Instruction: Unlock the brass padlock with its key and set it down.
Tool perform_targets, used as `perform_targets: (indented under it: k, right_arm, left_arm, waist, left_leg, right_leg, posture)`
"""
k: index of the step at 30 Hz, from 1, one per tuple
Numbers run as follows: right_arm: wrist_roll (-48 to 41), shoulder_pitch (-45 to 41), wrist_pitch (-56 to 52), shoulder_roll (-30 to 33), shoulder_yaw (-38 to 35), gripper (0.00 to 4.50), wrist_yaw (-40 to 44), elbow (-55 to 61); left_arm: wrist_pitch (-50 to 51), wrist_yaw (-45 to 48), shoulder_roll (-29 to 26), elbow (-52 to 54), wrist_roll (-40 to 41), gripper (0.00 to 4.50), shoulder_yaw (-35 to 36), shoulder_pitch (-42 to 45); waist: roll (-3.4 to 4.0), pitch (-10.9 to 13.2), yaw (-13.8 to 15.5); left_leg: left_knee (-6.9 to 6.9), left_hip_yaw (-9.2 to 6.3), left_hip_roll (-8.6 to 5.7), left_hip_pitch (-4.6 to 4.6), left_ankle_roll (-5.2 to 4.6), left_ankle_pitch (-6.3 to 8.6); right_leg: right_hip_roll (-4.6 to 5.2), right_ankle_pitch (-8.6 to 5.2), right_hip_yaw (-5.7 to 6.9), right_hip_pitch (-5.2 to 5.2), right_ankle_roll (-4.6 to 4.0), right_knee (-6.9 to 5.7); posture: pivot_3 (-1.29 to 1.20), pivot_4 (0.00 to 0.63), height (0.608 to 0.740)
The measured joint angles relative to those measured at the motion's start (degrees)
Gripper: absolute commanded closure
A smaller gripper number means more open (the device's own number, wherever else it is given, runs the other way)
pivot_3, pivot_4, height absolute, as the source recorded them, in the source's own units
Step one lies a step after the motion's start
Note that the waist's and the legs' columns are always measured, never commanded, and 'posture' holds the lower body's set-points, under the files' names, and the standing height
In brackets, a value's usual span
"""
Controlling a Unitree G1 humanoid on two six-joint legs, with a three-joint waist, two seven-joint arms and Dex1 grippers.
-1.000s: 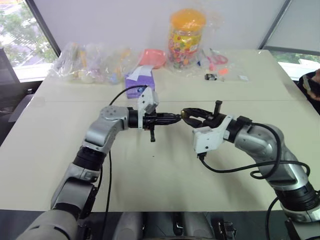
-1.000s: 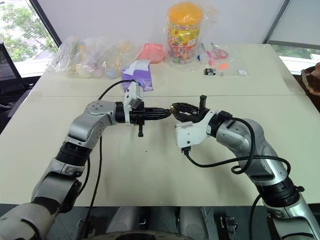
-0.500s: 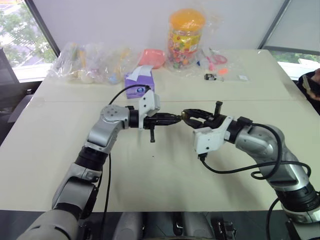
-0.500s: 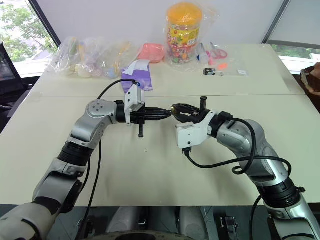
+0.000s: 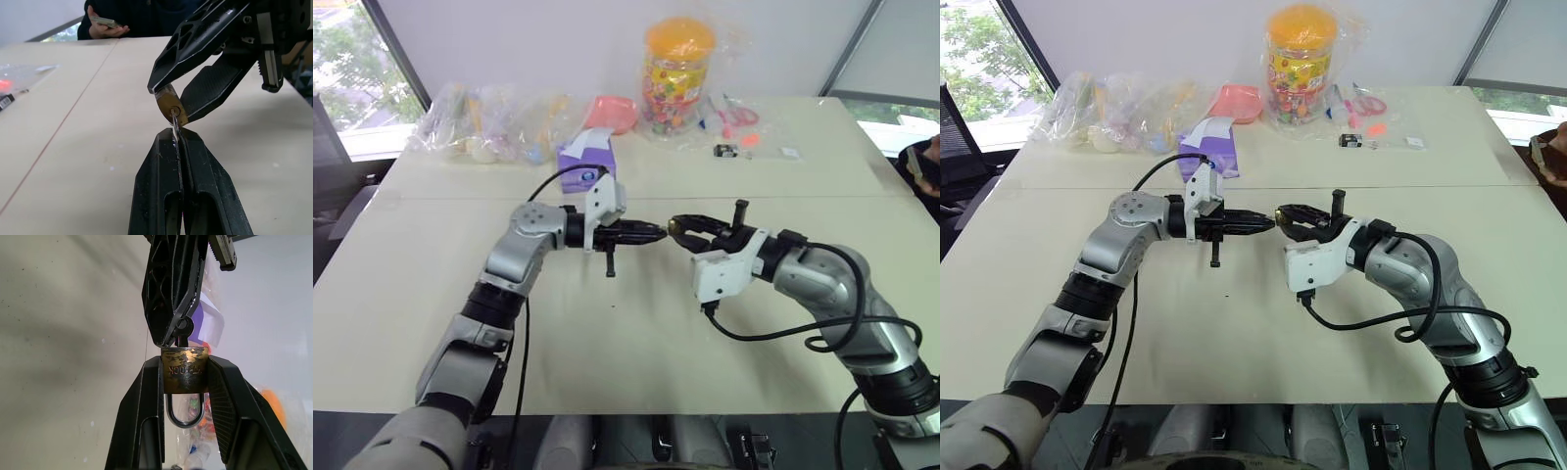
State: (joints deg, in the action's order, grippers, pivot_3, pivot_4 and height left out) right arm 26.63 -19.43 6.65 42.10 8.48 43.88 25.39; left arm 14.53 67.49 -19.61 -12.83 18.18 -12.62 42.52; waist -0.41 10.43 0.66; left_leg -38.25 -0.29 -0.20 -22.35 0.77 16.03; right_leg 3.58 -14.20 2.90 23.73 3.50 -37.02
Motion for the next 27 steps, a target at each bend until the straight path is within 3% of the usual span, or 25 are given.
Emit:
perform_targets:
  k: [17,20,27]
  right_arm:
    - [-0.37,0.11,-0.09,1.6,-0.16,3.83,0.03,-0.05]
    - [-0.37,0.05,-0.34,1.61,-0.21,3.83,0.06,-0.46]
    - [-1.91,-0.86,-0.85,1.15,0.71,3.83,1.26,-0.21]
  left_arm:
    - [-14.69,-0.03,0.28,-3.47,-6.2,4.46,-1.26,1.03]
    - [-4.59,-0.81,1.14,-2.51,-2.14,4.46,-0.55,1.02]
    - [35.9,-6.14,0.89,2.44,16.76,4.46,7.01,0.89]
  waist:
    - [0.0,0.0,0.01]
    - [0.0,0.0,-0.03]
    - [-0.01,0.01,-0.56]
  left_leg:
    - [0.0,0.01,0.0,0.0,0.0,0.0]
    - [-0.01,0.0,0.0,0.0,0.0,0.0]
    - [-0.02,-0.04,0.02,0.02,0.0,0.0]
  right_leg:
    - [0.0,0.0,0.0,0.0,0.0,0.0]
    - [0.0,0.0,0.0,0.0,0.0,-0.02]
    - [-0.02,0.0,0.0,0.01,0.01,-0.07]
  posture:
    - [0.0,0.15,0.737]
    - [0.0,0.15,0.737]
    - [0.0,0.15,0.737]
